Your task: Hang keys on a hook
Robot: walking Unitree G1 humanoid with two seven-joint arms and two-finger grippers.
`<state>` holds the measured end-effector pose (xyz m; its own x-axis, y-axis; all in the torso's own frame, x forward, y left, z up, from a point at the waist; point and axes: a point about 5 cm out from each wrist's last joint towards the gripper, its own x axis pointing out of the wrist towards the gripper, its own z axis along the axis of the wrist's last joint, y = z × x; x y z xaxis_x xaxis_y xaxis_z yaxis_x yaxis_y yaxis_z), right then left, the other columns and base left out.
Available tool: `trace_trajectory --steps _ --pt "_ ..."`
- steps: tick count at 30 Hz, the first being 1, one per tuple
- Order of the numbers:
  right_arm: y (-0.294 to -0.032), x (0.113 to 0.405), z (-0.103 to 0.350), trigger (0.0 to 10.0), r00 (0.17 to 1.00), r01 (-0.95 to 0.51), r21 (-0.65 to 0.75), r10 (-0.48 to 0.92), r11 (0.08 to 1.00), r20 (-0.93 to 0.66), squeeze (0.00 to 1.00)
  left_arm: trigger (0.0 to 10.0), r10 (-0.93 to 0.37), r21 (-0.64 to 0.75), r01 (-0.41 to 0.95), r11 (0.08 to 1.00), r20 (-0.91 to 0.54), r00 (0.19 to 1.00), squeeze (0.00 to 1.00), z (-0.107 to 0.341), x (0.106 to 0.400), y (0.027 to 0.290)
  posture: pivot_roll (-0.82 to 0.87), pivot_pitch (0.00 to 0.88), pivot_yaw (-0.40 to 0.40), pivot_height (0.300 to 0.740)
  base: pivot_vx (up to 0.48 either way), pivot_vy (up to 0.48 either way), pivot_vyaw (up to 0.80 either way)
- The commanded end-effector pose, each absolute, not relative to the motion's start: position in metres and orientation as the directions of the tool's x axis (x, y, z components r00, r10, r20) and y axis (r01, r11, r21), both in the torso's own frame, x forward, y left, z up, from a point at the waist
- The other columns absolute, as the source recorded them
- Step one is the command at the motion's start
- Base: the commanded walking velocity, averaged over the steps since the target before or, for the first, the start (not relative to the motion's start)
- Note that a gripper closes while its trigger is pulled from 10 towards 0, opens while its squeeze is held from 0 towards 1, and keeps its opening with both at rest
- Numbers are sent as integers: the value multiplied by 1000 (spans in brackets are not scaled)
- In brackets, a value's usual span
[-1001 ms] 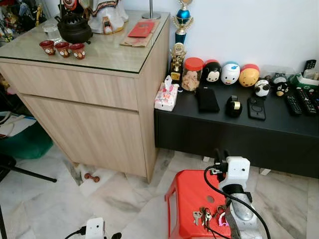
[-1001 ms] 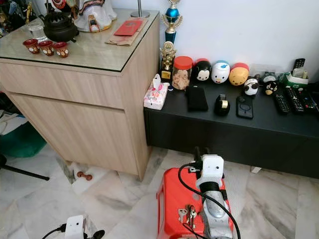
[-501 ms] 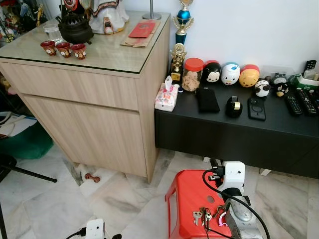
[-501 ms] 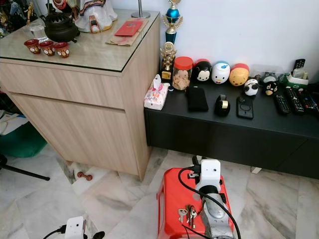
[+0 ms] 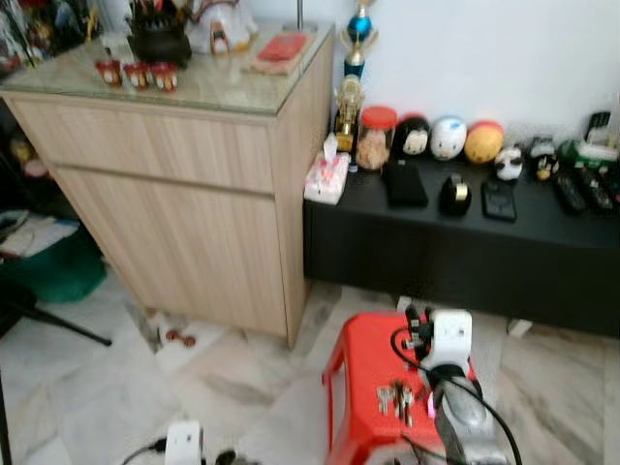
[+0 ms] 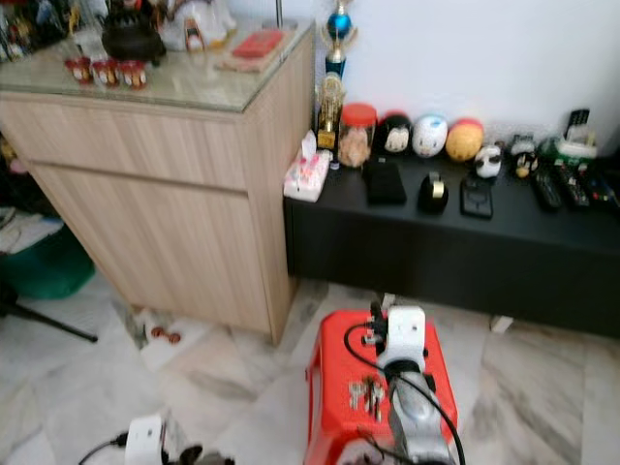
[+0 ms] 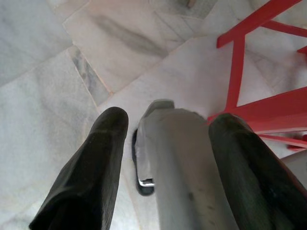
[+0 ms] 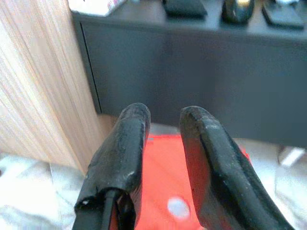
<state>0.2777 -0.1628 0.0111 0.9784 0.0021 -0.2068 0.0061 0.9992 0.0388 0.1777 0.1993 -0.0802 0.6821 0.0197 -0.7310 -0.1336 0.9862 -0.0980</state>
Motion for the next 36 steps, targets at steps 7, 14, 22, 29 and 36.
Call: trace_trajectory --steps 7,14,22,29,36 --pt "-166 285 6 10000 953 24 88 4 996 -302 0 10000 -1 -105 -129 986 -780 625 0 -89 162 195 73 56 -19 633 0 0 0" --pt "-161 287 4 10000 947 3 82 24 997 -321 0 10000 -4 -109 -131 985 -784 620 0 -90 162 194 77 58 -21 633 0 0 0" --pt "-162 284 -11 10000 874 26 23 -12 999 -487 0 10000 -16 -118 -130 984 -800 600 0 -92 159 187 75 65 -20 633 0 0 0" --pt "-168 290 -10 10000 834 101 85 -37 991 -550 1000 10000 -24 -121 -130 984 -813 582 0 -94 157 182 81 71 -19 633 0 0 0" --pt "-178 299 -1 10000 838 78 14 -58 997 -542 0 10000 -17 -118 -137 983 -815 580 0 -94 157 184 81 70 -20 633 0 0 0"
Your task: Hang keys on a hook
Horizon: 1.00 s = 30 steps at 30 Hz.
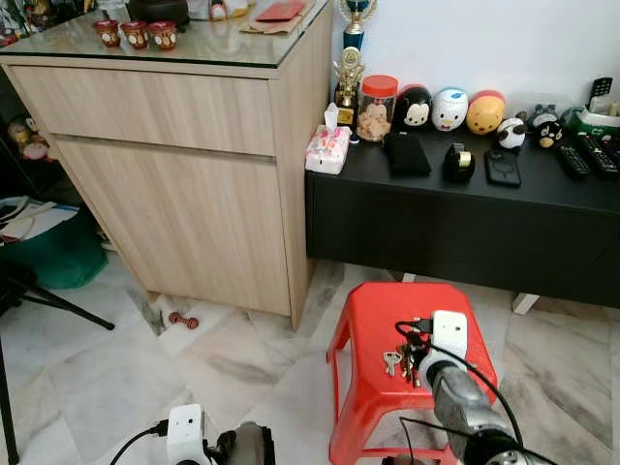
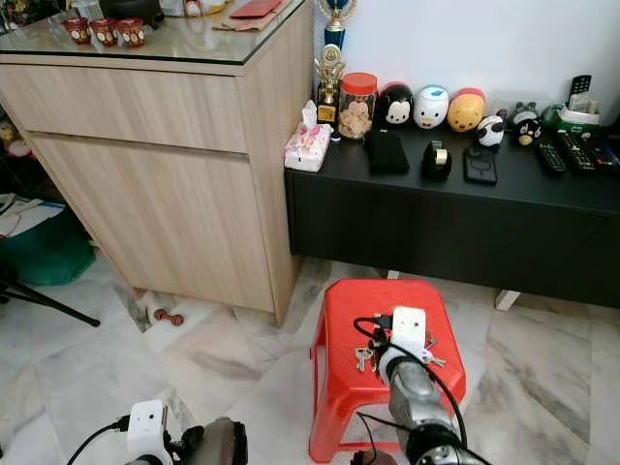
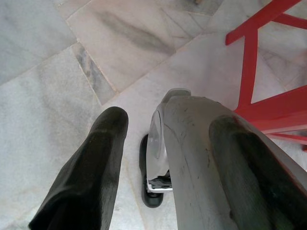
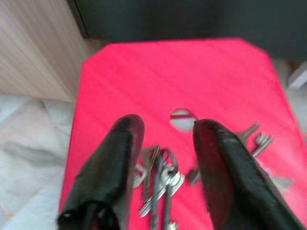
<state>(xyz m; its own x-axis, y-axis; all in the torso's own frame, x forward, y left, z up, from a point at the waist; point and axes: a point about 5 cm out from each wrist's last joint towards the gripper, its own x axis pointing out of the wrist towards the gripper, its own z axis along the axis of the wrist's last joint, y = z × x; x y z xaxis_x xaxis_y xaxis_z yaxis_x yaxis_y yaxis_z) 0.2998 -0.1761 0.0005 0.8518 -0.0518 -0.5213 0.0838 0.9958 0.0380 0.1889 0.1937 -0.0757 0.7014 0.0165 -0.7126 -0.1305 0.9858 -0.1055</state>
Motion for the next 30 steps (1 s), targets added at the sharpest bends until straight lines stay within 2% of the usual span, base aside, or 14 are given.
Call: trace_trajectory --steps 1,3,6,10,11,13,14,15,27,30 --pt "-178 299 -1 10000 837 81 18 -59 997 -543 0 10000 -16 -117 -138 983 -815 579 0 -94 156 184 81 70 -20 633 0 0 0" --pt "-179 299 -1 10000 835 109 72 -52 991 -548 0 10000 -13 -114 -141 983 -818 575 0 -95 154 190 81 72 -19 633 0 0 0" --pt "-179 299 -2 10000 829 110 65 -55 992 -557 0 10000 -4 -105 -147 984 -825 564 0 -95 146 204 81 75 -18 633 0 0 0" --pt "-179 299 -2 10000 829 115 83 -50 990 -557 0 10000 -1 -102 -149 984 -827 562 0 -95 144 207 81 75 -18 633 0 0 0" --pt "-179 298 -3 10000 825 119 91 -47 989 -563 1000 10000 -1 -102 -150 983 -828 560 0 -96 143 208 81 75 -18 633 0 0 0" --pt "-177 297 -4 10000 822 112 93 -39 989 -568 1000 10000 -2 -103 -149 984 -830 558 0 -96 141 208 82 78 -16 633 0 0 0" --pt "-175 296 -5 10000 821 94 94 -24 991 -570 906 10000 -5 -103 -146 984 -832 554 0 -97 140 207 81 78 -16 633 0 0 0" --pt "-173 296 -5 10000 822 66 90 -4 994 -569 0 10000 -10 -104 -139 985 -835 550 0 -98 139 203 83 79 -17 633 0 0 0" --pt "-168 294 -8 10000 821 55 84 3 995 -571 0 10000 -12 -105 -134 985 -828 561 0 -98 147 186 83 79 -19 633 0 0 0" --pt "-165 293 -8 10000 820 50 88 9 995 -572 0 10000 -14 -106 -132 985 -826 563 0 -97 148 183 83 79 -19 633 259 0 0"
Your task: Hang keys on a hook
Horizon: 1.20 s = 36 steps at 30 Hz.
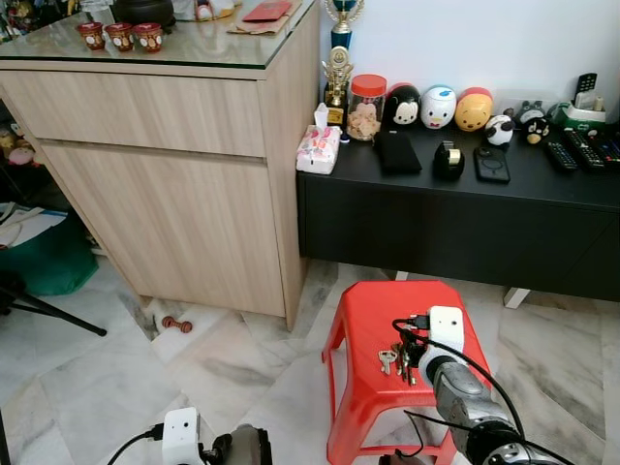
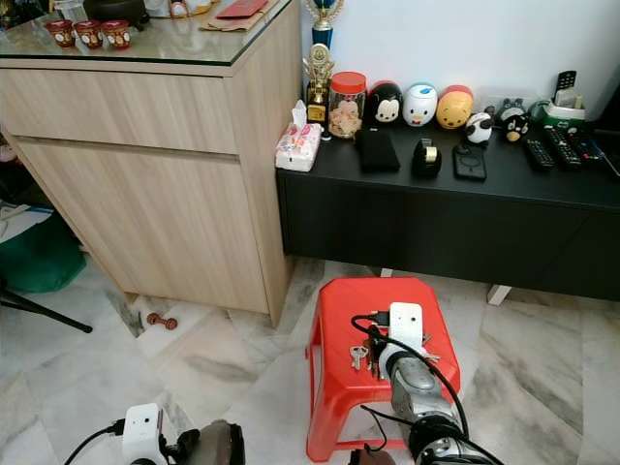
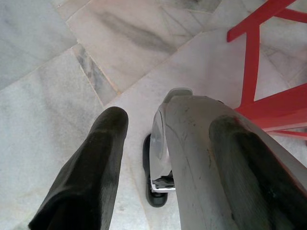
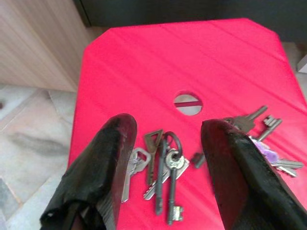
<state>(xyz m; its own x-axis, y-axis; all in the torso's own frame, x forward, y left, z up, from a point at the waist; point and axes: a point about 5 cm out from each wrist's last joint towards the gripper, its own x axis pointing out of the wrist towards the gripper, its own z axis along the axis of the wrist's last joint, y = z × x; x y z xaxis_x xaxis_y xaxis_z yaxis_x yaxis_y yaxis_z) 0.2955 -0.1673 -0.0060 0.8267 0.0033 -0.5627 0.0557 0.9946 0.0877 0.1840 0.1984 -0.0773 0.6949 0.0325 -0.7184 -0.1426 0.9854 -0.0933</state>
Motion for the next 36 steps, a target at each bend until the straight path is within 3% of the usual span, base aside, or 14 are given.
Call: trace_trajectory --steps 1,20,36 --pt "-165 293 -9 10000 819 50 89 10 995 -574 0 10000 -14 -107 -132 985 -825 564 0 -97 149 183 83 79 -19 633 277 0 0" --pt "-163 290 -13 10000 807 49 88 12 995 -591 0 10000 17 -89 -154 984 -814 580 0 -93 142 217 83 81 -22 633 267 0 0" --pt "-157 271 -31 10000 723 -43 134 123 990 -680 0 10000 -19 -114 -129 985 -816 577 0 -95 157 178 76 102 -24 633 0 0 0"
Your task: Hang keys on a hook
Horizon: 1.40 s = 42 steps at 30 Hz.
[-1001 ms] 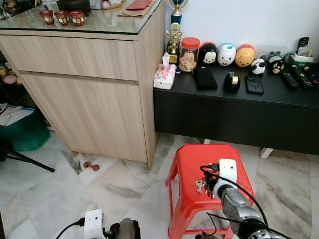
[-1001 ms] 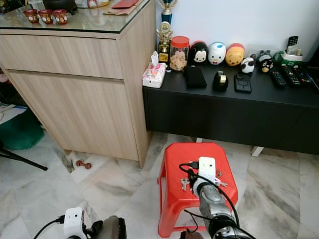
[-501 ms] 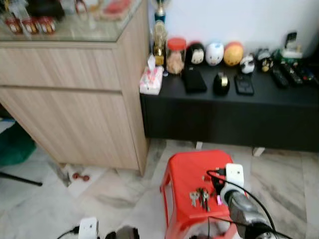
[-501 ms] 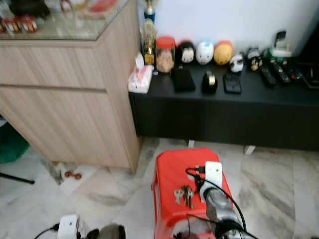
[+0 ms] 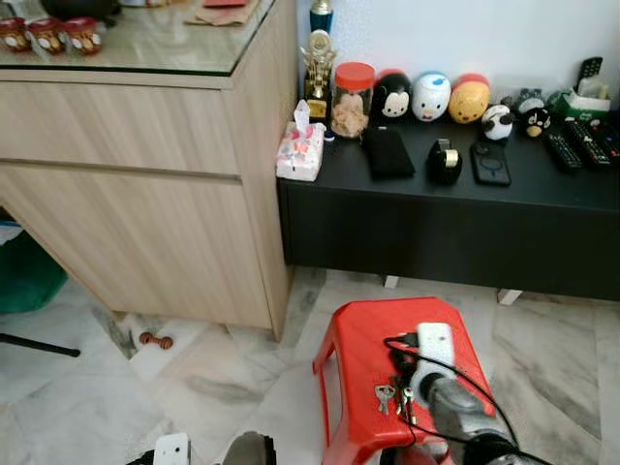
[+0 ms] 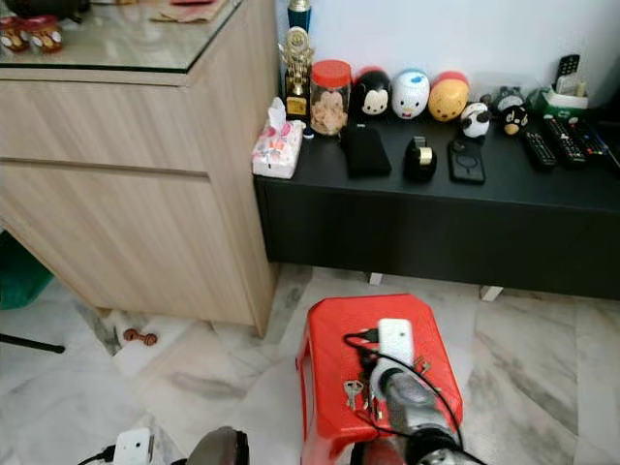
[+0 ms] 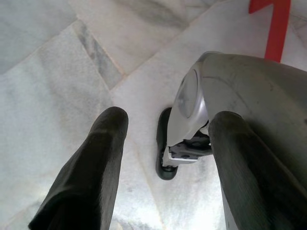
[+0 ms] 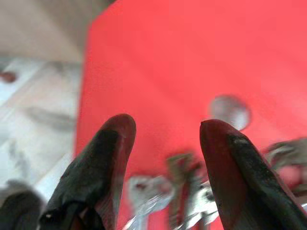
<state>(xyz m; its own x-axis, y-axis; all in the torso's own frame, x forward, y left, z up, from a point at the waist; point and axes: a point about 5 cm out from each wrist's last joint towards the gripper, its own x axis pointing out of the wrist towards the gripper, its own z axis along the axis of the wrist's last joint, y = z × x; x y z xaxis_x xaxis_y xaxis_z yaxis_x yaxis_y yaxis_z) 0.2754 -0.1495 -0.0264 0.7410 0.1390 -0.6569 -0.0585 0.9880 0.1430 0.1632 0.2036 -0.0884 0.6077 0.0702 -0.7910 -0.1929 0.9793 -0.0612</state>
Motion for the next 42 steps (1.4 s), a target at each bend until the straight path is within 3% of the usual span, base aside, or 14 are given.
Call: trace_trajectory --steps 1,7,16,24,35,42 --pt "-157 269 -32 10000 714 -59 140 140 988 -686 0 10000 -21 -115 -128 985 -816 577 0 -95 158 177 75 106 -22 633 0 0 0" --pt "-156 270 -30 10000 742 -79 158 164 984 -650 0 10000 -21 -115 -127 985 -815 579 0 -94 159 173 86 111 -24 633 0 0 0" --pt "-155 277 -25 10000 763 -67 107 120 992 -635 0 10000 20 -79 -150 985 -823 568 0 -94 141 217 87 117 -21 633 0 0 0" --pt "-159 277 -24 10000 780 3 127 77 992 -621 0 10000 23 -72 -145 987 -825 565 0 -93 139 224 85 119 -19 610 0 0 0" --pt "-153 278 -24 10000 761 -27 144 114 989 -639 0 10000 -25 -99 -102 990 -830 558 0 -98 151 173 93 118 -16 610 0 0 0" --pt "-151 279 -24 10000 757 -28 143 114 989 -643 0 10000 -40 -104 -85 991 -828 559 0 -97 156 156 96 120 -12 610 0 0 0"
